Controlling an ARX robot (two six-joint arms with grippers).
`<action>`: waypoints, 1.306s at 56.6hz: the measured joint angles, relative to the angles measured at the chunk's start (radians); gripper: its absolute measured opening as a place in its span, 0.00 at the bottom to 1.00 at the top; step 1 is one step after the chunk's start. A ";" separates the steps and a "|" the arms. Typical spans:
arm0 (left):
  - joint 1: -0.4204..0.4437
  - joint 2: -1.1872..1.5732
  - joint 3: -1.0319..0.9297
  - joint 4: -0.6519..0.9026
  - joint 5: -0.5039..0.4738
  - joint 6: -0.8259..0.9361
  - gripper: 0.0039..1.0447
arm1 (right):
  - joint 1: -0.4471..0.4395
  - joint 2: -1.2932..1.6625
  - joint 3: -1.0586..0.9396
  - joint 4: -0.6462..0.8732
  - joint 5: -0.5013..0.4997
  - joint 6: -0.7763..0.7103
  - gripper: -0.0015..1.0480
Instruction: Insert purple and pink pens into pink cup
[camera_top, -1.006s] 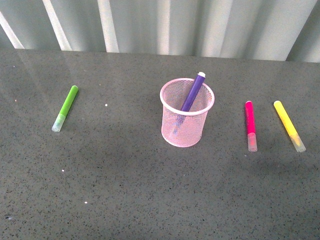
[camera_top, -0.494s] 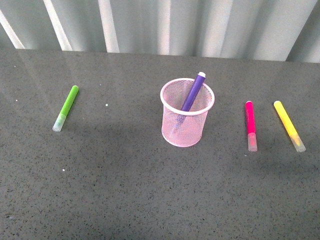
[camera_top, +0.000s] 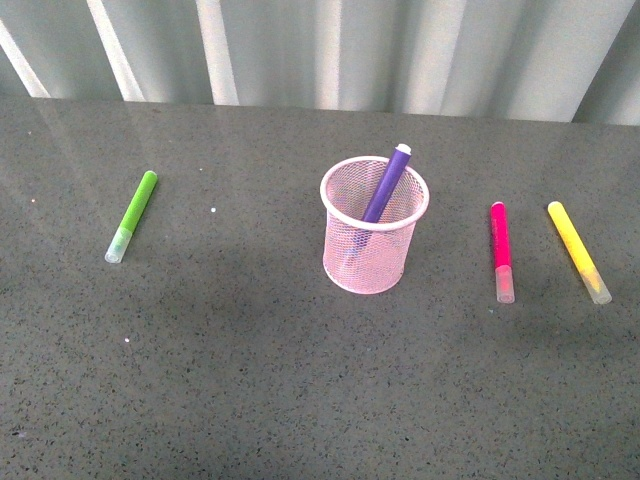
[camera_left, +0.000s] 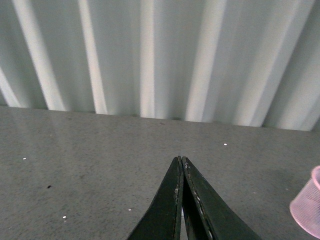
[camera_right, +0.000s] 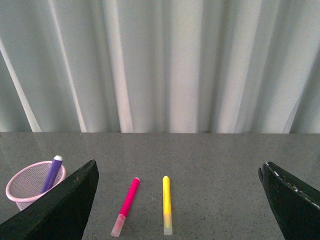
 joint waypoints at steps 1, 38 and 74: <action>-0.014 -0.009 -0.003 -0.005 -0.010 0.000 0.03 | 0.000 0.000 0.000 0.000 0.000 0.000 0.93; -0.048 -0.241 -0.053 -0.158 -0.019 0.003 0.03 | 0.000 0.000 0.000 0.000 0.000 0.000 0.93; -0.048 -0.459 -0.053 -0.381 -0.019 0.004 0.03 | 0.000 0.000 0.000 0.000 0.000 0.000 0.93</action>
